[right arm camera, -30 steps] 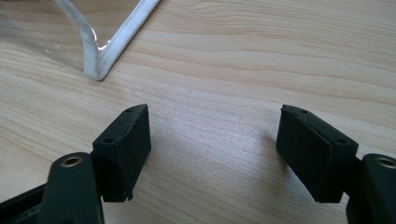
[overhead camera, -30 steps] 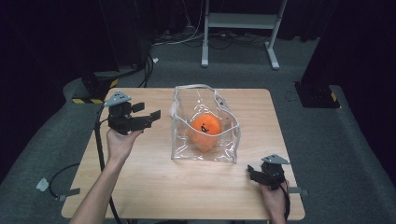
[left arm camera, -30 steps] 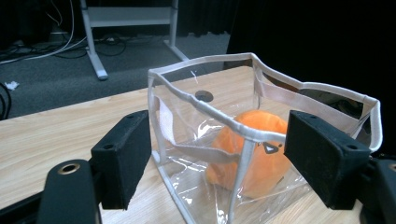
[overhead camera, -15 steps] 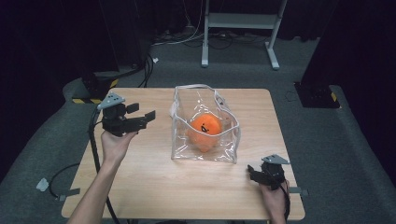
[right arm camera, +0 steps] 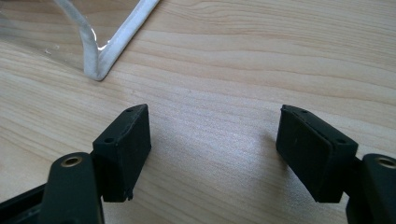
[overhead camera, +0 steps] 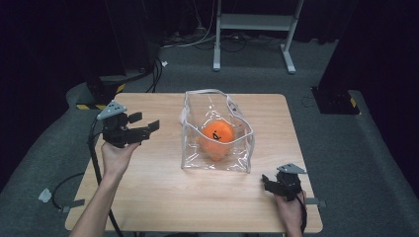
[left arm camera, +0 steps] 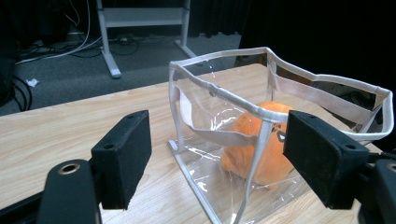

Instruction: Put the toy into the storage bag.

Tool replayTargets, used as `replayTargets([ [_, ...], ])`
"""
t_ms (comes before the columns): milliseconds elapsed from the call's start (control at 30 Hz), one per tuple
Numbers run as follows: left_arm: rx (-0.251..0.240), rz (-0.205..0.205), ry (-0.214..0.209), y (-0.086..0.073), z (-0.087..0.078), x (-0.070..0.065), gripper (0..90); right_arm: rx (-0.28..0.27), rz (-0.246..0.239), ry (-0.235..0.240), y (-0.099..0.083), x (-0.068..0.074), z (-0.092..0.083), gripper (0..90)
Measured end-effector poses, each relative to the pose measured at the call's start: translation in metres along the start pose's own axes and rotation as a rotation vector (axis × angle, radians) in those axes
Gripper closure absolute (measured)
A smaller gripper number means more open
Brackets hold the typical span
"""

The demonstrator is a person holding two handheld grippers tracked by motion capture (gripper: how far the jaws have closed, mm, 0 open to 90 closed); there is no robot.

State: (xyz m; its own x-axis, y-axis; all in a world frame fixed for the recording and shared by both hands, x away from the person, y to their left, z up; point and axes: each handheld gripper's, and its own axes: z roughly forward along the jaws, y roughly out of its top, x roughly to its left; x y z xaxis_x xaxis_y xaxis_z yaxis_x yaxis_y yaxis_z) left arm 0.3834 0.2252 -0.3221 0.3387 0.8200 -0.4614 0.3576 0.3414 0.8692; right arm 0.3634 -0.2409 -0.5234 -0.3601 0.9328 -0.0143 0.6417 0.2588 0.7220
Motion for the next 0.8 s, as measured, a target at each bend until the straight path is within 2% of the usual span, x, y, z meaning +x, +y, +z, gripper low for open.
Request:
replayTargets([
  [267, -0.006, -0.006, 0.01, -0.001, -0.005, 0.003, 23.2, 0.0, 0.001, 0.0, 0.0, 0.0, 0.0, 26.0],
  [800, -0.008, 0.025, 0.023, -0.005, -0.014, 0.001, 22.8, 0.001, 0.001, 0.0, 0.0, 0.0, 0.0, 26.0],
])
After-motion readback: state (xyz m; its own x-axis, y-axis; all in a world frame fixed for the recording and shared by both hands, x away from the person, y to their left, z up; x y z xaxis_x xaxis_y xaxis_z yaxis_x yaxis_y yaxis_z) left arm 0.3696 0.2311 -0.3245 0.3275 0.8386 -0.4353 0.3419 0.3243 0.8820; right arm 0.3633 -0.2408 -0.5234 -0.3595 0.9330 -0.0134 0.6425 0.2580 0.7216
